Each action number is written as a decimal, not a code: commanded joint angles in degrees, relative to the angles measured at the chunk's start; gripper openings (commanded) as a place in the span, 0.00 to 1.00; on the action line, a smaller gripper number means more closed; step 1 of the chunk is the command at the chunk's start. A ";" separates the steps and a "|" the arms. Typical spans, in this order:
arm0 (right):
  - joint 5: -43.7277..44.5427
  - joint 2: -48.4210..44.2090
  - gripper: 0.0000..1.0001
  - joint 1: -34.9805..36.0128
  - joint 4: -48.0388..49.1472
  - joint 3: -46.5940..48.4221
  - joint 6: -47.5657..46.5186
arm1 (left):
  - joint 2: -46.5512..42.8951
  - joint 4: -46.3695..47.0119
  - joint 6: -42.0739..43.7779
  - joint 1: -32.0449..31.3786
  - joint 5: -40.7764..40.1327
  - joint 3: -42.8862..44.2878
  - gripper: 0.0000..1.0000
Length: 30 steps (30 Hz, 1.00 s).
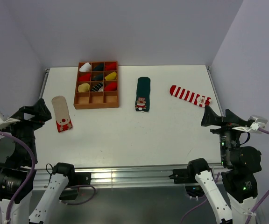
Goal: Roll the socks
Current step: Move the sock to the center of the board.
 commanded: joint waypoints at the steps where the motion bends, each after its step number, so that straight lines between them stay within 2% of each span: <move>1: -0.08 0.25 1.00 0.37 1.63 0.27 0.65 | 0.55 0.63 -0.66 -0.22 -0.24 0.05 1.00; 9: -2.80 2.27 1.00 0.28 -0.57 0.88 4.15 | 2.92 -1.21 -2.41 -0.22 0.28 -1.01 1.00; 15: -6.39 3.50 1.00 0.37 -1.71 -1.04 10.04 | 9.06 -3.15 -9.26 -0.22 3.97 -4.16 1.00; 18: -10.09 4.03 1.00 0.37 -1.80 -3.42 11.63 | 13.81 -2.97 -11.89 -0.22 4.24 -6.89 1.00; 25: -16.33 4.03 1.00 0.37 -1.36 -7.20 13.13 | 30.93 0.61 -15.68 0.57 3.72 -12.95 0.99; 30: -19.32 3.42 1.00 0.37 -1.10 -8.52 13.30 | 40.95 6.51 -15.69 6.71 8.80 -16.48 0.99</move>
